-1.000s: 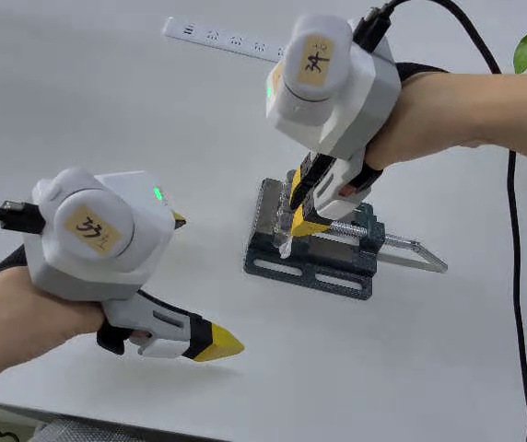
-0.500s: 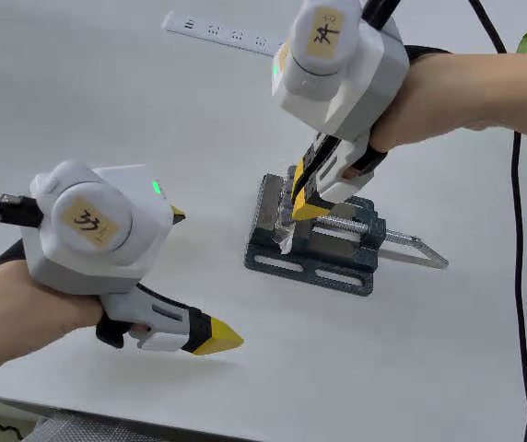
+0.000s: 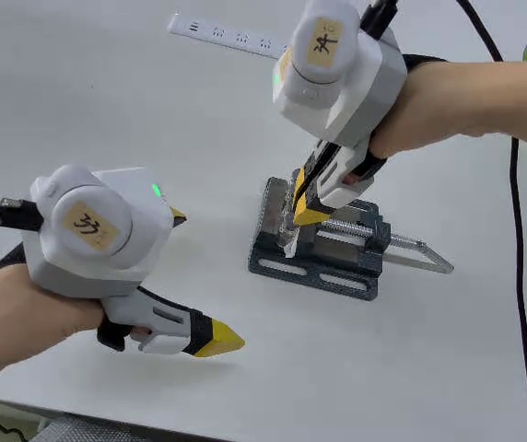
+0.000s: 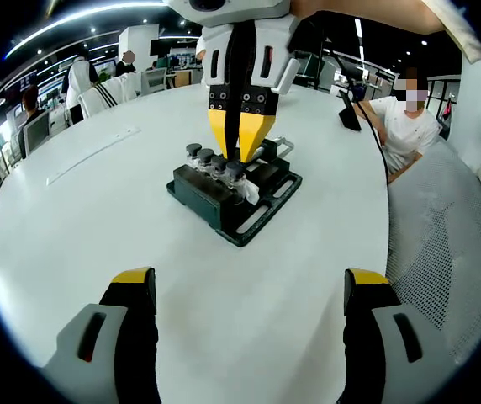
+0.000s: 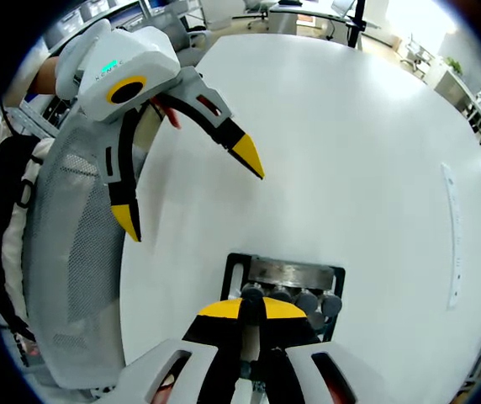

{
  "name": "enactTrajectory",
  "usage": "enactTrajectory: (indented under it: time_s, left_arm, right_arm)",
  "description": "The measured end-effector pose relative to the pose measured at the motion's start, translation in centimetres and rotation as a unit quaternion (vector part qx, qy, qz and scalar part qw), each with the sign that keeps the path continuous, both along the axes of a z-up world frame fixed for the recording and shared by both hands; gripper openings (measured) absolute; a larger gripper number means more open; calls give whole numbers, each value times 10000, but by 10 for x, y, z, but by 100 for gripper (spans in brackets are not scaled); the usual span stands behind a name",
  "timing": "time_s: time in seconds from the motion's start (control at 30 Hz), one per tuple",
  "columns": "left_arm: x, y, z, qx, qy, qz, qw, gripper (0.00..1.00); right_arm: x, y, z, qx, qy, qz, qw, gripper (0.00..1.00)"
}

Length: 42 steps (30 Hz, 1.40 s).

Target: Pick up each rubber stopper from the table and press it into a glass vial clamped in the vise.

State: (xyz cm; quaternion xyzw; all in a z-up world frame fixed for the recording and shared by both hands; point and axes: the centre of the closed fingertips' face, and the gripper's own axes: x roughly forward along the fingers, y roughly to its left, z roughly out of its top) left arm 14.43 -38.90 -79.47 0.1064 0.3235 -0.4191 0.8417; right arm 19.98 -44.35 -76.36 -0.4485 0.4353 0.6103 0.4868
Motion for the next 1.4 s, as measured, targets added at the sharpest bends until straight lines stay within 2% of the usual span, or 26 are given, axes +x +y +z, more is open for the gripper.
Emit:
enactTrajectory:
  time_s: [0.47,0.8,1.03,1.23,1.4]
  left_arm:
    - [-2,0,-2,25,33,-9,10000,91]
    - [0,0,-2,16,35,6,10000,91]
    - [1,0,-4,12,38,-2,10000,91]
    - [2,1,-5,14,54,16,10000,90]
    - [2,-1,-5,6,59,4,10000,90]
  right_arm:
    - [-1,-2,-2,-51,-43,15,10000,1]
    - [-2,-1,-3,-176,-227,64,9996,0]
    - [-1,-3,-3,-158,-128,-81,9998,0]
    - [0,-2,-5,-379,-207,39,9991,0]
    - [-1,-2,-4,-444,-263,72,9986,0]
